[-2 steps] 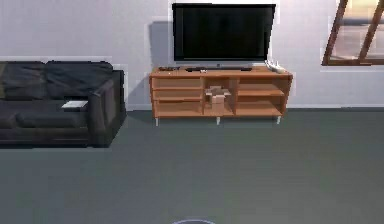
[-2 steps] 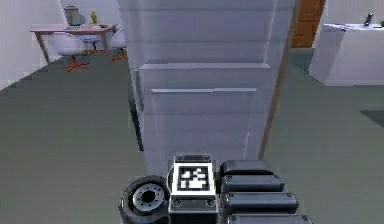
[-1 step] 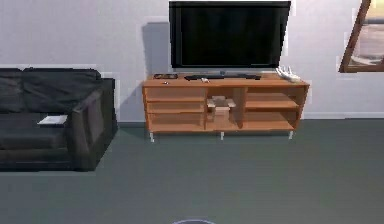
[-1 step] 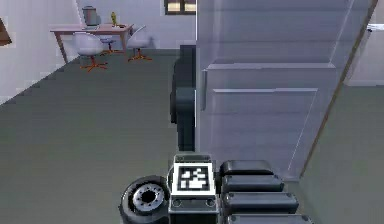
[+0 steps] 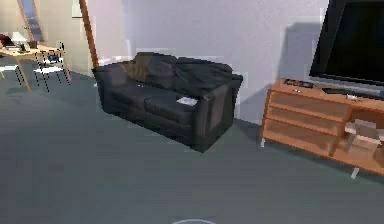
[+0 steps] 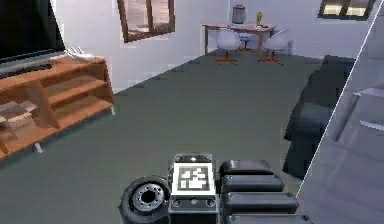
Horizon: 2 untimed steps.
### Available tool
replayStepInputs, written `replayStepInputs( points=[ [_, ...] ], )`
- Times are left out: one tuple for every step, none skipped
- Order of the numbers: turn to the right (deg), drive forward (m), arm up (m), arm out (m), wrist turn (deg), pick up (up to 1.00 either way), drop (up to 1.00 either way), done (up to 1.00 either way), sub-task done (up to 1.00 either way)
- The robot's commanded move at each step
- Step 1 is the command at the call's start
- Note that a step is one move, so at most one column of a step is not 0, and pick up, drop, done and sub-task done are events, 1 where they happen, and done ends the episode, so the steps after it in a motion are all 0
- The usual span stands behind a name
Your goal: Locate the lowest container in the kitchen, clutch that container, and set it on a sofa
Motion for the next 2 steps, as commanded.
replayStepInputs(
  points=[
    [0.0,0.6,0.0,0.0,0.0,0.0,0.0,0.0,0.0],
    [-36.0,0.0,0.0,0.0,0.0,0.0,0.0,0.0,0.0]
  ],
)
